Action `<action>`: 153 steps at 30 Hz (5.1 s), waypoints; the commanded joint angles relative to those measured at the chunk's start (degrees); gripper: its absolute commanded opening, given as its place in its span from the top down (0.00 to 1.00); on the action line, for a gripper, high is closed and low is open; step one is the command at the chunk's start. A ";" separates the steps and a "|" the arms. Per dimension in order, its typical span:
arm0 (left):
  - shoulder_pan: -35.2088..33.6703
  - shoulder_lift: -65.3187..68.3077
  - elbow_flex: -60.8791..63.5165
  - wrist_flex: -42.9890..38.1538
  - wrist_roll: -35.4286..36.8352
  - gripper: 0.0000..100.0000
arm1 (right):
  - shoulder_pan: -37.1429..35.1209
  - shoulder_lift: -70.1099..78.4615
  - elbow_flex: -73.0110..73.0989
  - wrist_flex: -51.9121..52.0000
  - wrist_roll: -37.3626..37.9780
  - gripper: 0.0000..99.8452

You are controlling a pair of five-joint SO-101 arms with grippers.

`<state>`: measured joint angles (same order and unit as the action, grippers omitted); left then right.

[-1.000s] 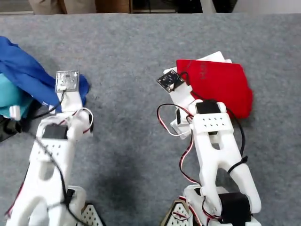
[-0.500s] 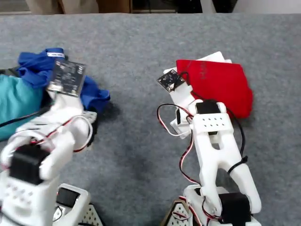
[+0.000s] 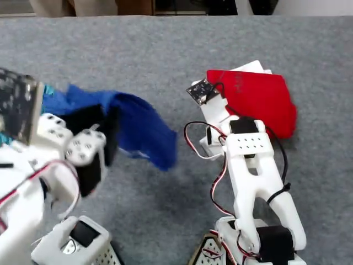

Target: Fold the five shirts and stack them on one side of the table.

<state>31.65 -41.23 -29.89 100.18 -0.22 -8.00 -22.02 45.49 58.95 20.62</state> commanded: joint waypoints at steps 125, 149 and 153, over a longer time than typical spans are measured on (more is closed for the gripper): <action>-80.70 44.88 21.45 -42.64 8.18 0.71 | -36.88 52.00 -97.10 41.93 12.31 0.74; -103.82 40.92 31.03 -30.15 -7.38 0.74 | -47.60 97.01 -130.77 40.26 1.67 0.79; -105.76 40.92 32.44 -29.71 -7.47 0.78 | -46.73 97.45 -135.43 39.21 0.53 1.00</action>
<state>-72.79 1.14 2.46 70.81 -6.99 -54.95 76.00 -85.67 99.56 21.85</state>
